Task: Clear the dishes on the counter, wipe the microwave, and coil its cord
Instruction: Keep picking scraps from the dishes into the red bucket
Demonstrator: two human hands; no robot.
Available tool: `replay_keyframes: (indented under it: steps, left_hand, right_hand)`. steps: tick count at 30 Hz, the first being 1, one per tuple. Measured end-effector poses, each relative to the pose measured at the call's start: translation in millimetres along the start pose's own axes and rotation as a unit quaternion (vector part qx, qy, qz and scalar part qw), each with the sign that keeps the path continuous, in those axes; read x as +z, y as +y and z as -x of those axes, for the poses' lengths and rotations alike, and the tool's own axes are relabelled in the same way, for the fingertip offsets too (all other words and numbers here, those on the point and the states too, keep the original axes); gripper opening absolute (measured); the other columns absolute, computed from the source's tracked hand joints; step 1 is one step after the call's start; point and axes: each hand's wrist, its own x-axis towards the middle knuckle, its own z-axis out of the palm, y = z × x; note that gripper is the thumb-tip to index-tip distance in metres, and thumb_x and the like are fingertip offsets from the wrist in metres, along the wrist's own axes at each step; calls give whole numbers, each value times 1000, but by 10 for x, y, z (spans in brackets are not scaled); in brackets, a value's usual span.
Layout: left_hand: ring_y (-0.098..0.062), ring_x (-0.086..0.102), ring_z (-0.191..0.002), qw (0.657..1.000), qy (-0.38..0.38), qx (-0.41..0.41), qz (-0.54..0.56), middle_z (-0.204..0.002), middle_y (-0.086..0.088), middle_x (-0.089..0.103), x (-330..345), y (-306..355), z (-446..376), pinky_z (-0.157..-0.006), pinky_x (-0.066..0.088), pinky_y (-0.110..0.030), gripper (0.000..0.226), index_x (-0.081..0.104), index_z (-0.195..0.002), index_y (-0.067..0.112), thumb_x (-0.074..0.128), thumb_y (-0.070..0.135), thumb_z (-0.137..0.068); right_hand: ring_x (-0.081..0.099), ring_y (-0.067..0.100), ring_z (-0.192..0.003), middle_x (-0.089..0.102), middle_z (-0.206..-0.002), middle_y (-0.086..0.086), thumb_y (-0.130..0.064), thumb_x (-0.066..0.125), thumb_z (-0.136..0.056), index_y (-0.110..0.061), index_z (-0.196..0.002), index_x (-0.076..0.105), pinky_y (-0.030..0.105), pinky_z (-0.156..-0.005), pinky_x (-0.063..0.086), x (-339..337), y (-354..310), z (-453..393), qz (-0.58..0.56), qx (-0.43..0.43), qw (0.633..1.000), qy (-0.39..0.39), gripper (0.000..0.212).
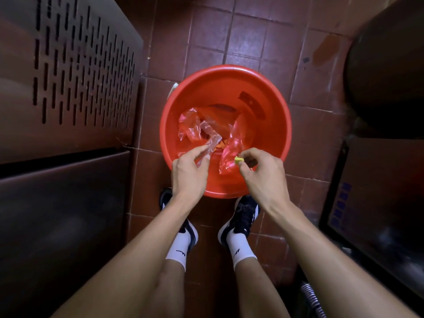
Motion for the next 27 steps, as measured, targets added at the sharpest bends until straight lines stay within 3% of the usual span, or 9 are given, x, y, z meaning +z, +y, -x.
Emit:
replay_keyframes:
  steps: [14,18,22,27]
  left_hand:
    - [-25,61,-111,986,-39,42,-156,-120,-4,65,-111,-206,-147,-98,46,-36,41,58,-135,36,59,38,-94]
    - [-23,53,-125,977,-62,94,-181,-132,-1,63,-152,-209,-145,-106,41,-38,47,54,-141,26,59,31,-94]
    - [-14,36,-142,963,-104,117,-218,-152,5,46,-191,-235,-169,-117,31,-39,52,46,-147,25,56,30,-96]
    - [-9,21,-149,939,-130,141,-284,-159,6,34,-227,-263,-187,-115,23,-38,52,44,-148,25,51,35,-97]
  right_hand:
    - [65,19,-92,71,-99,-3,-22,62,-92,-22,-102,71,41,-81,54,439,-54,-243,81,-24,996,-16,13]
    - [65,20,-93,72,-100,-1,-22,62,-92,-20,-104,70,40,-82,54,491,-74,-295,78,-20,997,4,15]
    - [65,19,-92,71,-98,-2,-21,62,-91,-21,-102,70,40,-82,54,507,-102,-296,71,-22,997,17,13]
    - [65,20,-93,71,-101,-1,-20,61,-92,-21,-103,70,42,-82,54,564,-116,-313,91,-31,995,2,14]
